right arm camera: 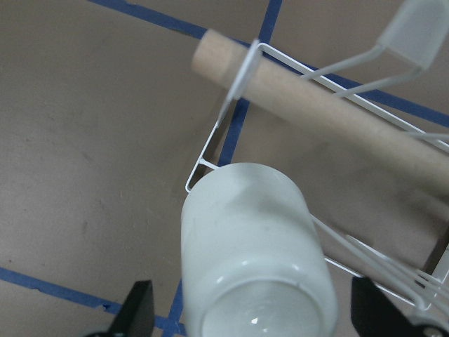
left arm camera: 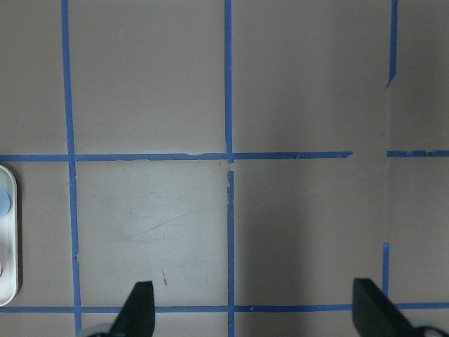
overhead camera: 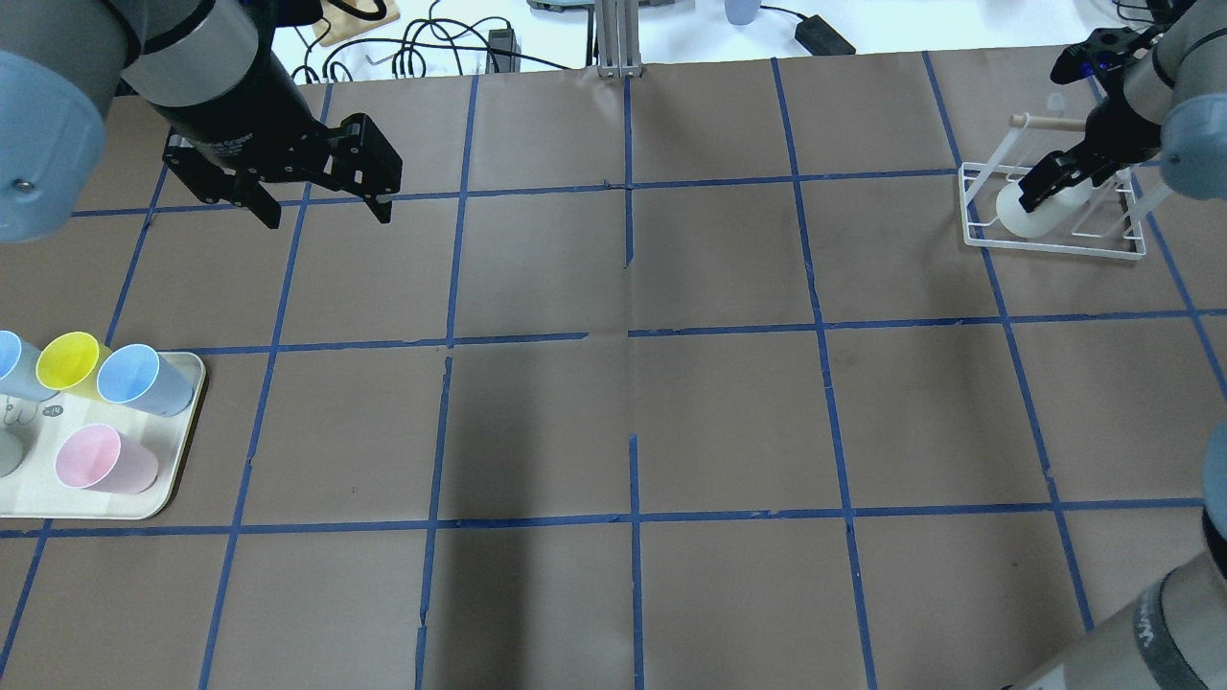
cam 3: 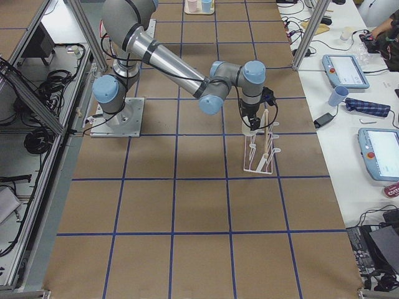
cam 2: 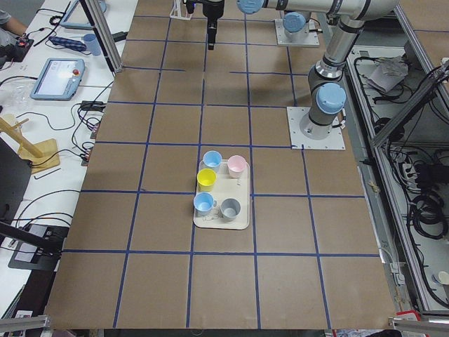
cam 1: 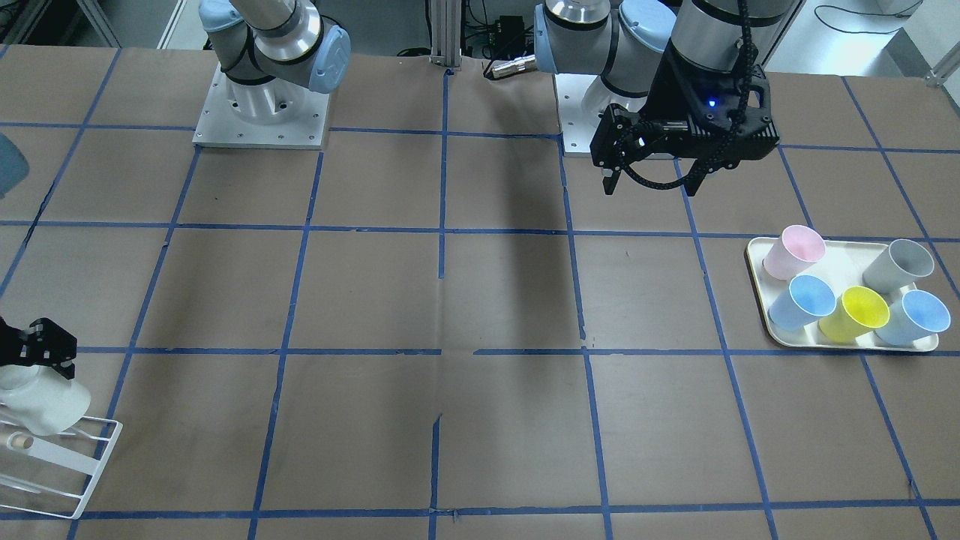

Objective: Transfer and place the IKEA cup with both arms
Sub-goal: 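Close the right gripper on the white cup's base on the rack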

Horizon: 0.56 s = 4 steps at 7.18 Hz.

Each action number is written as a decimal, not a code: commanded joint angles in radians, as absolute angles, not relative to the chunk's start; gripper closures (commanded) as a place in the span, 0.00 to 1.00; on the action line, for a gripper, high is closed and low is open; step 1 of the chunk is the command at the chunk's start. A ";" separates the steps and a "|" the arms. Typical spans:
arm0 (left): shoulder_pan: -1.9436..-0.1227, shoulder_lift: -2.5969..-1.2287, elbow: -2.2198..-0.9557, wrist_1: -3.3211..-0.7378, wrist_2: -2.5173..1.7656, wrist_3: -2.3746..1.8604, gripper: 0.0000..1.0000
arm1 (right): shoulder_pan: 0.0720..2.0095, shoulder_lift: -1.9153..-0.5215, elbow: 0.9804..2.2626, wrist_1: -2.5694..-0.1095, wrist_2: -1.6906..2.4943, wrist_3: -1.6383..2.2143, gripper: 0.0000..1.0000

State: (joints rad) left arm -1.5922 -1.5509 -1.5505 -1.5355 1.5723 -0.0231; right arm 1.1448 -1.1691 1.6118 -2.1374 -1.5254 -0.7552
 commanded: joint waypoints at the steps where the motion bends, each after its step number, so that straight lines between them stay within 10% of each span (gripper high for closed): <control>1: -1.592 -1.551 -1.551 -1.536 1.572 -0.021 0.00 | 1.146 -1.167 1.612 -2.149 -1.508 -0.752 0.09; 4: -1.592 -1.551 -1.549 -1.536 1.572 -0.021 0.00 | 1.146 -1.167 1.611 -2.151 -1.502 -0.753 0.13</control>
